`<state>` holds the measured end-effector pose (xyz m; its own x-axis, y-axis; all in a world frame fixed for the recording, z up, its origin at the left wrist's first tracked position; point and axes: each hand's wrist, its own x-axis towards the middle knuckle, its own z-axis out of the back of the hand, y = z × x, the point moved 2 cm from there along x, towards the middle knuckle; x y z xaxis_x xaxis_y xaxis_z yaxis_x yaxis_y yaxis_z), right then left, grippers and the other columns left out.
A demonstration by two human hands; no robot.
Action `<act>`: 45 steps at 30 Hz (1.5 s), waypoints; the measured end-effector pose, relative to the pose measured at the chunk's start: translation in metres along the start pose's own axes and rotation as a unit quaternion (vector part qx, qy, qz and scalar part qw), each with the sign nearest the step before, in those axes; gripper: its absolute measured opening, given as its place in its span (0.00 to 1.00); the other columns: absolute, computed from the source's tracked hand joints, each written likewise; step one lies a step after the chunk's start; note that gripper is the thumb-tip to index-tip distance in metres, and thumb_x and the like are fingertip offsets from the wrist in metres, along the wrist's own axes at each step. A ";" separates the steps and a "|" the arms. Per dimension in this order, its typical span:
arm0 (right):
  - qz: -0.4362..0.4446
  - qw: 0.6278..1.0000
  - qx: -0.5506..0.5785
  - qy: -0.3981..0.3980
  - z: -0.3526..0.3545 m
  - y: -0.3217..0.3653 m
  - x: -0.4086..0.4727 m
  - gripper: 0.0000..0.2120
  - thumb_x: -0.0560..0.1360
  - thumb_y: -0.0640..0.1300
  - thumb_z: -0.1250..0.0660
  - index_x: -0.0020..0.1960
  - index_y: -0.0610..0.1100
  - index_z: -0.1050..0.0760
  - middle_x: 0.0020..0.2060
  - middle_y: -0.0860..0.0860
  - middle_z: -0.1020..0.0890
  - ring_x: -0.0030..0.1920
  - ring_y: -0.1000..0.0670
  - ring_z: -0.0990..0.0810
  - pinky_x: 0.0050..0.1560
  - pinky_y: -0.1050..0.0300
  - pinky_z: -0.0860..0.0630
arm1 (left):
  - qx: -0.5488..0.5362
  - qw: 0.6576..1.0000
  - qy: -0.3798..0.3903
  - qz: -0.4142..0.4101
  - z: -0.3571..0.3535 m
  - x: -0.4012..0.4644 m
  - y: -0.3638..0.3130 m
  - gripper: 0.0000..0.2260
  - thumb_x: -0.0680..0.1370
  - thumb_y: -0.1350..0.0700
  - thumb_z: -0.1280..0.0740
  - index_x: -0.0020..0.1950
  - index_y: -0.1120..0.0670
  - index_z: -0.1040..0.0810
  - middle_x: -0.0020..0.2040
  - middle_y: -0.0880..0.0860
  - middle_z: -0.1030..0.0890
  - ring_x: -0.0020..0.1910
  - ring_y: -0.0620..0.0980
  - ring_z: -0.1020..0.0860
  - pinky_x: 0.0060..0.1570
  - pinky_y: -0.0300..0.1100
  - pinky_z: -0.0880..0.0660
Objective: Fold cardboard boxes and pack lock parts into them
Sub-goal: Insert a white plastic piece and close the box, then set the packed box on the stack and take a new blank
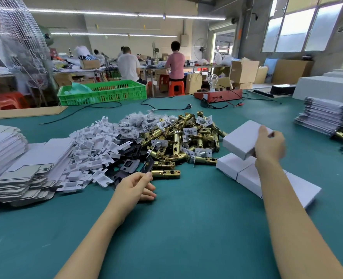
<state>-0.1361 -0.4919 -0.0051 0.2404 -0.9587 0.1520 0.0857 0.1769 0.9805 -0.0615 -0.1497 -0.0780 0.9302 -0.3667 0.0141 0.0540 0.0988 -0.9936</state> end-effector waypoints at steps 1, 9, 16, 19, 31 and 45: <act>0.012 0.999 -0.037 -0.001 0.001 -0.003 0.004 0.15 0.79 0.53 0.41 0.43 0.41 0.33 0.41 0.45 0.26 0.46 0.42 0.27 0.48 0.49 0.28 | 0.002 1.000 0.000 -0.001 0.000 0.000 0.000 0.14 0.81 0.49 0.35 0.47 0.60 0.19 0.37 0.54 0.16 0.37 0.55 0.16 0.35 0.38 0.21; 0.001 0.987 -0.147 0.059 -0.011 -0.014 -0.010 0.21 0.81 0.47 0.42 0.68 0.34 0.36 0.66 0.34 0.36 0.50 0.37 0.29 0.53 0.51 0.33 | 0.020 1.000 0.001 -0.006 0.002 0.003 0.004 0.13 0.81 0.49 0.36 0.48 0.58 0.19 0.39 0.55 0.16 0.38 0.56 0.15 0.36 0.39 0.20; 0.007 0.971 -0.219 0.092 -0.009 -0.014 -0.005 0.20 0.82 0.45 0.44 0.67 0.33 0.36 0.65 0.33 0.34 0.60 0.37 0.30 0.51 0.53 0.34 | 0.040 0.999 0.007 -0.016 0.002 0.003 0.007 0.13 0.81 0.48 0.36 0.47 0.55 0.19 0.40 0.55 0.15 0.39 0.54 0.15 0.39 0.40 0.20; 0.003 0.963 -0.243 0.115 -0.009 -0.016 0.001 0.19 0.82 0.44 0.45 0.67 0.31 0.36 0.65 0.33 0.32 0.63 0.39 0.32 0.48 0.55 0.37 | 0.045 0.999 0.009 -0.020 0.002 0.003 0.007 0.13 0.81 0.47 0.35 0.47 0.55 0.18 0.40 0.55 0.15 0.39 0.54 0.15 0.40 0.41 0.19; 0.167 0.858 -0.397 0.278 -0.015 -0.019 -0.008 0.47 0.62 0.77 0.38 0.75 0.59 0.46 0.73 0.43 0.40 0.74 0.40 0.49 0.68 0.37 0.41 | 0.053 0.998 0.006 -0.023 0.003 0.003 0.007 0.11 0.81 0.49 0.36 0.48 0.55 0.19 0.40 0.54 0.15 0.39 0.53 0.15 0.39 0.40 0.20; 0.168 0.843 -0.436 0.267 -0.015 -0.019 -0.013 0.42 0.60 0.76 0.34 0.69 0.60 0.36 0.63 0.43 0.33 0.67 0.38 0.40 0.63 0.39 0.38 | 0.060 0.998 0.006 -0.017 0.002 0.002 0.007 0.12 0.81 0.48 0.35 0.47 0.55 0.18 0.40 0.54 0.15 0.38 0.53 0.15 0.41 0.42 0.19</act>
<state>-0.1265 -0.4795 -0.0271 0.7740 -0.6258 0.0964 0.5479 0.7383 0.3934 -0.0582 -0.1480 -0.0845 0.9224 -0.3835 0.0455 0.1296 0.1965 -0.9719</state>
